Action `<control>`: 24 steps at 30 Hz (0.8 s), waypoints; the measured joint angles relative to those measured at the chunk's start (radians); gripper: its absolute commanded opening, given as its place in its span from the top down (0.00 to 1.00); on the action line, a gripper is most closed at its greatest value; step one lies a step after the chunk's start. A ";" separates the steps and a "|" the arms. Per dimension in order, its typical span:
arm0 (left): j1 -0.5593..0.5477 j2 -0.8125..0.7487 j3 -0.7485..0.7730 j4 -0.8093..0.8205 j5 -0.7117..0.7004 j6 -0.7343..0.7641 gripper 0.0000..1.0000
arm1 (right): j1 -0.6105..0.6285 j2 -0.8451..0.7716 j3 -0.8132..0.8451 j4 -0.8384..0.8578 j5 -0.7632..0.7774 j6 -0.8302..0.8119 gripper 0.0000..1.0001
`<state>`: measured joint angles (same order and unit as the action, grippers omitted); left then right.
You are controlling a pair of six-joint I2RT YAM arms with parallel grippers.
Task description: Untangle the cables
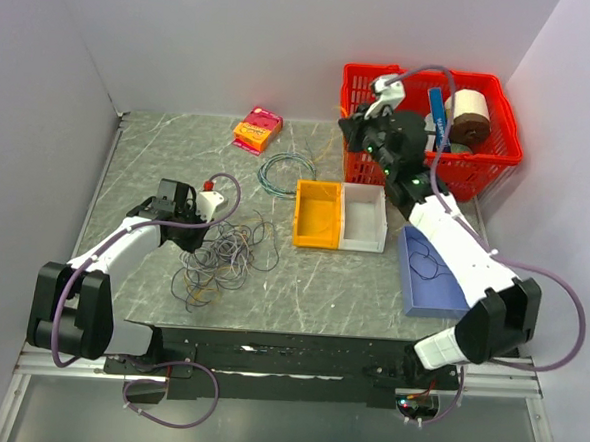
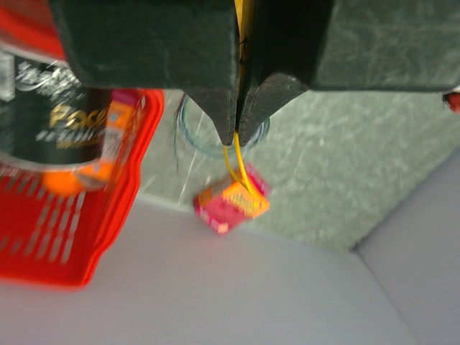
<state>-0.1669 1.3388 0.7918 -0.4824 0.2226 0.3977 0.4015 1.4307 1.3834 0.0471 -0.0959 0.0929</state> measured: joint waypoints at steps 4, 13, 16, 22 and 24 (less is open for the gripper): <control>0.000 0.000 0.000 0.000 0.000 0.000 0.81 | 0.005 0.055 -0.042 -0.005 0.001 0.020 1.00; 0.001 0.000 0.000 0.002 0.000 0.000 0.81 | 0.045 0.136 -0.179 -0.025 0.010 0.060 1.00; 0.003 0.000 0.000 0.003 0.000 0.000 0.81 | 0.065 0.163 -0.193 -0.027 0.010 0.084 1.00; 0.005 0.000 0.000 0.003 0.001 0.000 0.81 | 0.075 0.253 -0.190 -0.062 0.010 0.118 1.00; 0.005 0.000 0.000 0.003 0.001 0.000 0.81 | 0.077 0.288 -0.190 -0.085 0.010 0.127 1.00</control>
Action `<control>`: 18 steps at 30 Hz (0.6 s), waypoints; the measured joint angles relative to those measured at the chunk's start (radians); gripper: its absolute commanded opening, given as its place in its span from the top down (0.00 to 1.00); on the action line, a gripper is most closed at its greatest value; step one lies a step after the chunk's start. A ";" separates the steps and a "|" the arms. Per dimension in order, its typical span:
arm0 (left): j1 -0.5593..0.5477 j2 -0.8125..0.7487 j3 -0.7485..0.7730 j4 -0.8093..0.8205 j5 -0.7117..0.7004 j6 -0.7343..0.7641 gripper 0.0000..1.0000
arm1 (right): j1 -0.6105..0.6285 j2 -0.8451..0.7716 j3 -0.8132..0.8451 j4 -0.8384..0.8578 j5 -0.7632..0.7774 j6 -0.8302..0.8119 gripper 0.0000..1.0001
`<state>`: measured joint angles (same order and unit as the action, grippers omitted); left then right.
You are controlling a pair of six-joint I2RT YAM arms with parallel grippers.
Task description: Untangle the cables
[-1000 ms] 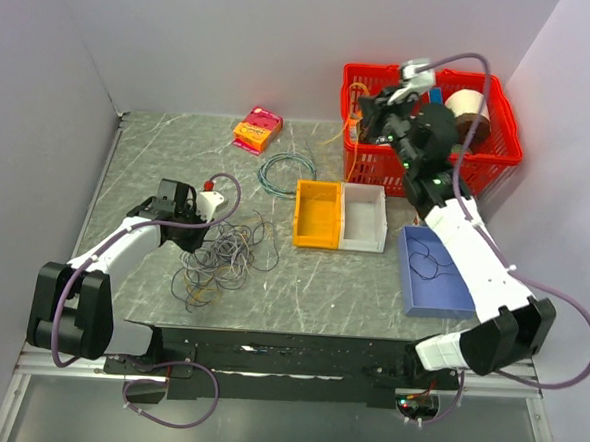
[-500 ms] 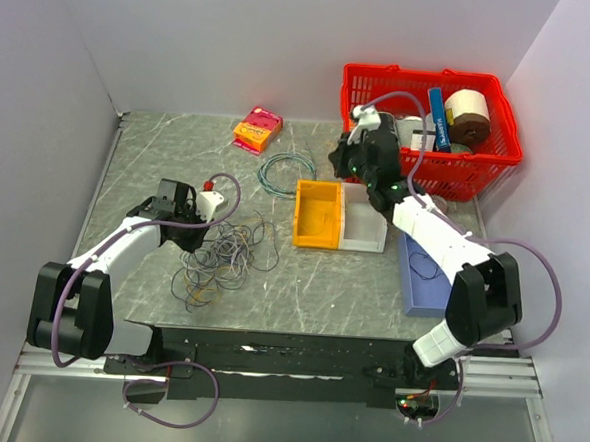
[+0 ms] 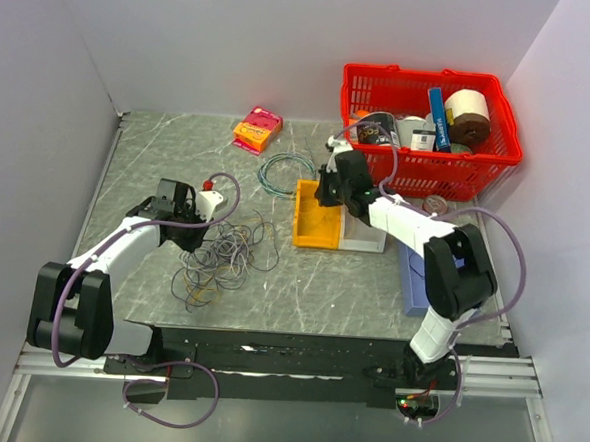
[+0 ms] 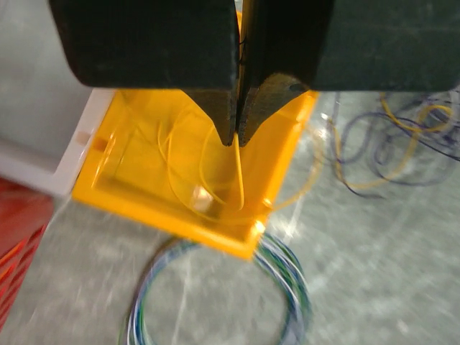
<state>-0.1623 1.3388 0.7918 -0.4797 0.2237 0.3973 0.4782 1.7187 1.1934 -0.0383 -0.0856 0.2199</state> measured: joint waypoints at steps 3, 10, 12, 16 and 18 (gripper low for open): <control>0.000 0.000 0.000 -0.001 0.007 0.000 0.80 | 0.000 0.049 0.002 -0.042 0.002 0.007 0.99; 0.000 0.000 0.000 -0.005 0.022 -0.001 0.76 | 0.004 0.071 0.060 -0.122 0.008 -0.015 0.44; 0.000 0.000 0.001 -0.006 0.027 -0.002 0.74 | 0.006 0.070 0.080 -0.126 0.018 -0.031 0.37; 0.000 0.000 0.011 -0.017 0.041 -0.003 0.67 | 0.009 0.061 0.108 -0.155 0.026 -0.063 0.27; 0.000 0.000 0.017 -0.019 0.043 -0.004 0.66 | 0.009 0.055 0.126 -0.174 0.032 -0.083 0.21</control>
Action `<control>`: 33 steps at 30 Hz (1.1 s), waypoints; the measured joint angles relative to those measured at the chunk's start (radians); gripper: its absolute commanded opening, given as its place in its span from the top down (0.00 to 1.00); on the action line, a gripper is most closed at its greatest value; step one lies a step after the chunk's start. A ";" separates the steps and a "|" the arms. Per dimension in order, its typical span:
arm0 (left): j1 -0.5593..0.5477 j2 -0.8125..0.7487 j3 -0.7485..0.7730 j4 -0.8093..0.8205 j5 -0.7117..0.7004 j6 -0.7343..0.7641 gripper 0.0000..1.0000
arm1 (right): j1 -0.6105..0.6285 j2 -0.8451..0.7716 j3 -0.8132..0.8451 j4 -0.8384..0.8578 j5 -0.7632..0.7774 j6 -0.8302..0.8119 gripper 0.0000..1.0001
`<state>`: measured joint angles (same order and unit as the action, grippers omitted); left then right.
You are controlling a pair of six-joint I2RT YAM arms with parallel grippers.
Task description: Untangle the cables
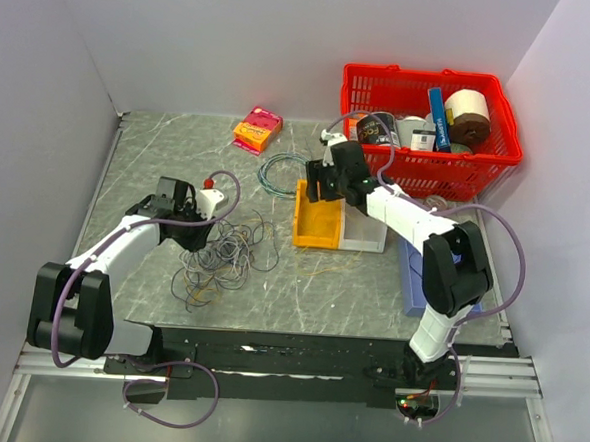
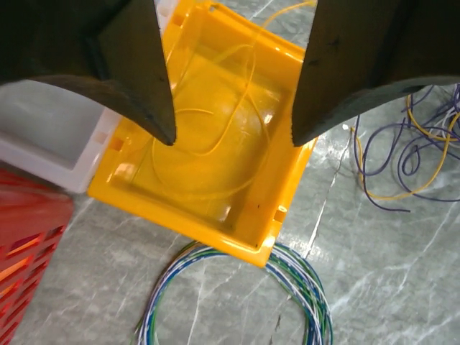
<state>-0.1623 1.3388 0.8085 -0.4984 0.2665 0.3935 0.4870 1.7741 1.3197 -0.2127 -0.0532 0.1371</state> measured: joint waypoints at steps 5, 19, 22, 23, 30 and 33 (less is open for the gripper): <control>0.000 0.000 0.007 -0.001 0.002 -0.007 0.65 | 0.002 -0.059 0.010 -0.037 0.020 -0.034 0.19; 0.000 0.000 0.007 -0.006 0.001 -0.007 0.64 | -0.050 -0.483 -0.394 -0.148 0.033 0.058 0.24; 0.000 0.000 0.007 -0.006 0.002 -0.007 0.64 | -0.034 -0.555 -0.520 -0.171 0.063 0.121 0.25; 0.000 0.000 0.007 -0.006 0.003 -0.007 0.64 | -0.033 -0.573 -0.558 -0.171 0.071 0.143 0.25; 0.000 0.000 0.007 -0.006 0.006 -0.012 0.63 | -0.056 -0.546 -0.673 -0.101 0.098 0.283 0.35; 0.000 0.000 0.007 -0.006 0.006 -0.013 0.62 | -0.080 -0.496 -0.686 -0.035 0.101 0.331 0.38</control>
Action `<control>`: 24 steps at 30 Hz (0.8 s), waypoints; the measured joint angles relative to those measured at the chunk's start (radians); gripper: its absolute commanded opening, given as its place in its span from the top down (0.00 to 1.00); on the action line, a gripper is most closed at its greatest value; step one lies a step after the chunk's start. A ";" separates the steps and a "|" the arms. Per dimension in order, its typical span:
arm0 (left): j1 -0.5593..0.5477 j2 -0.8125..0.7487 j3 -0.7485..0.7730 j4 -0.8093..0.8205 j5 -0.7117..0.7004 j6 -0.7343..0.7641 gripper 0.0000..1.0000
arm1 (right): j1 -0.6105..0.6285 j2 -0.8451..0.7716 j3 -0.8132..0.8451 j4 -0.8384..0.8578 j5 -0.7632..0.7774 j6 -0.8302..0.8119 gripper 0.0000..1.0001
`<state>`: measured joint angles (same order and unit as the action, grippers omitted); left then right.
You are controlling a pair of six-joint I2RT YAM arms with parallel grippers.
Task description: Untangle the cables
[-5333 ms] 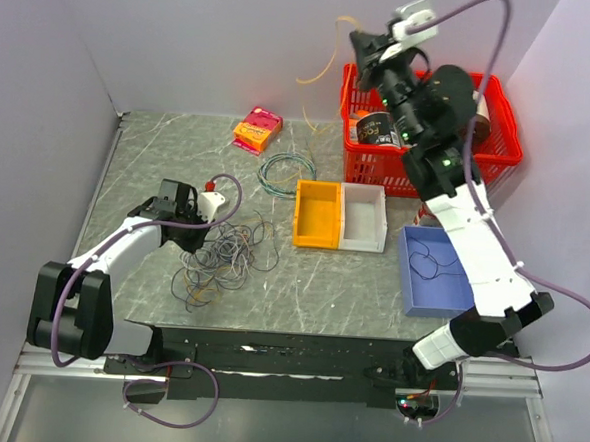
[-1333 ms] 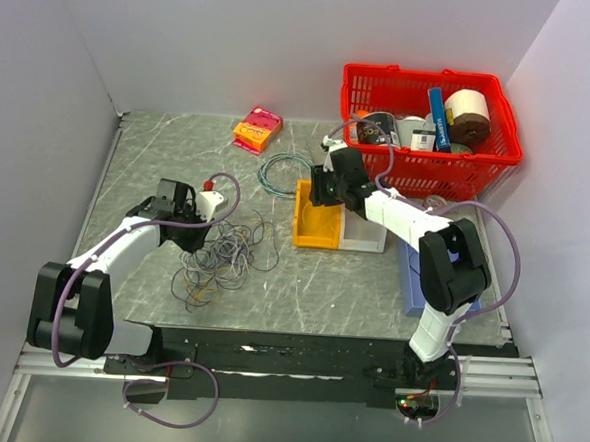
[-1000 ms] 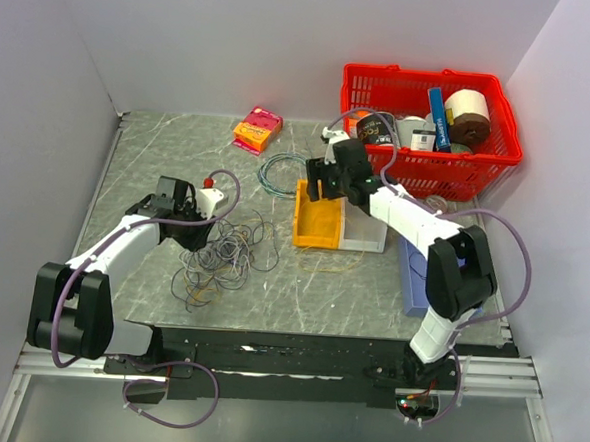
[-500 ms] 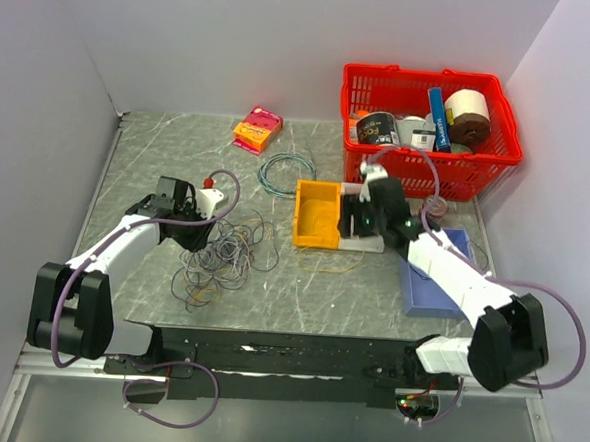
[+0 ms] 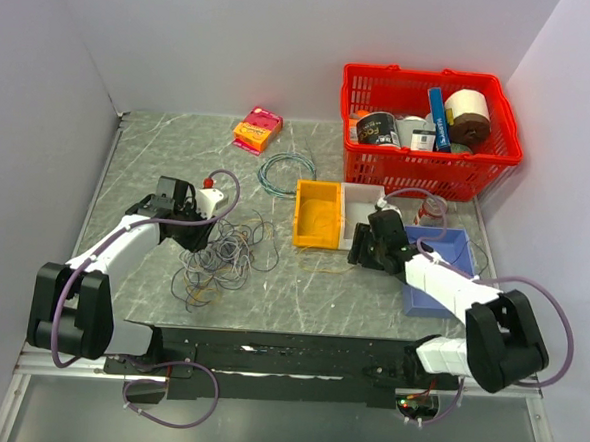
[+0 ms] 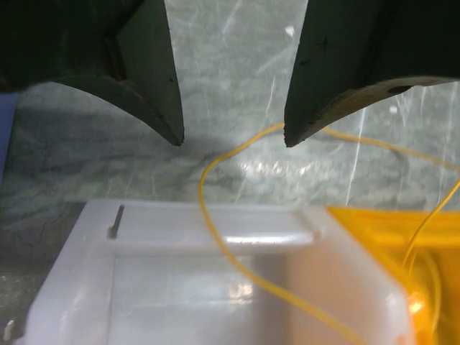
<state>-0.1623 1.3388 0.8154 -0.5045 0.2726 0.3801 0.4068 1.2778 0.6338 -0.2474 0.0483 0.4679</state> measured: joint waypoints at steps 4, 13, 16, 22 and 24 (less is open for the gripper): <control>0.000 0.000 0.000 0.000 0.000 0.000 0.63 | -0.008 0.069 0.000 0.066 0.016 0.035 0.38; 0.000 0.000 0.000 0.001 0.000 0.000 0.62 | -0.008 0.138 0.001 0.118 0.051 0.067 1.00; 0.000 0.000 0.000 0.001 0.000 0.000 0.62 | -0.010 0.137 0.000 0.129 0.063 0.071 1.00; 0.000 0.000 0.000 0.001 0.000 0.000 0.62 | -0.013 0.112 -0.001 0.130 0.064 0.042 1.00; 0.000 0.000 0.000 0.001 0.000 0.000 0.62 | -0.013 0.088 -0.001 0.132 0.060 0.024 1.00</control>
<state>-0.1623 1.3388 0.8154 -0.5037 0.2726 0.3798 0.3943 1.3659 0.6331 -0.1158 0.1085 0.4919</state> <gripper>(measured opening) 0.379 0.011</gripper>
